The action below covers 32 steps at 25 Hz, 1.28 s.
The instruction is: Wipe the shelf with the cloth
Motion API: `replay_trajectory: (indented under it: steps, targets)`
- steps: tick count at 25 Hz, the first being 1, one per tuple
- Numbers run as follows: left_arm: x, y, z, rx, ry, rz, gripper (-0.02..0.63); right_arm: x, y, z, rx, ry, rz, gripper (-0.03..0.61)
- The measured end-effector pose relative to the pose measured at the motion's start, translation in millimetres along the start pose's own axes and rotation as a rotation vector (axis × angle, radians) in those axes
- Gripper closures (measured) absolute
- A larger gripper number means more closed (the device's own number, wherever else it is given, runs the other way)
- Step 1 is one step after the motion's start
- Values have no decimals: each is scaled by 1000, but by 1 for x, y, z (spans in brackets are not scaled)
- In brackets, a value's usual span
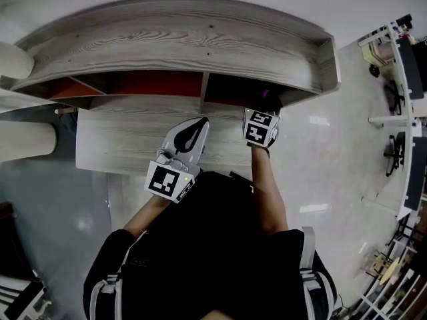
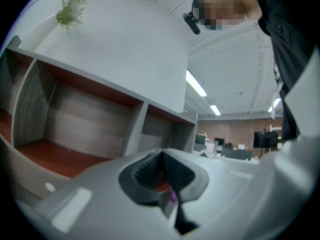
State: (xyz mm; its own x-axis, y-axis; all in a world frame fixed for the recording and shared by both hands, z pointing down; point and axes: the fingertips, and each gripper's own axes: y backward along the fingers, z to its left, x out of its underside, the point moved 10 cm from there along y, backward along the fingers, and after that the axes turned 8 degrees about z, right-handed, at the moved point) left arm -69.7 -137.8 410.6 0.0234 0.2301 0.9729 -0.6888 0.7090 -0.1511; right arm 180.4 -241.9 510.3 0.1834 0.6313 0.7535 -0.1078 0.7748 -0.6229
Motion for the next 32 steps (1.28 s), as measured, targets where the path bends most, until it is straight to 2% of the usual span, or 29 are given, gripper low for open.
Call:
replay_trajectory:
  steps: [7, 19, 32]
  targets:
    - [2, -3, 4, 3, 12, 5, 612, -14, -11, 10, -31, 97, 60, 528]
    - [3, 0, 5, -8, 22, 5, 612, -29, -23, 21, -105, 198, 132, 529]
    - [2, 16, 4, -58, 20, -3, 612, -59, -41, 66, -287, 390, 113, 529]
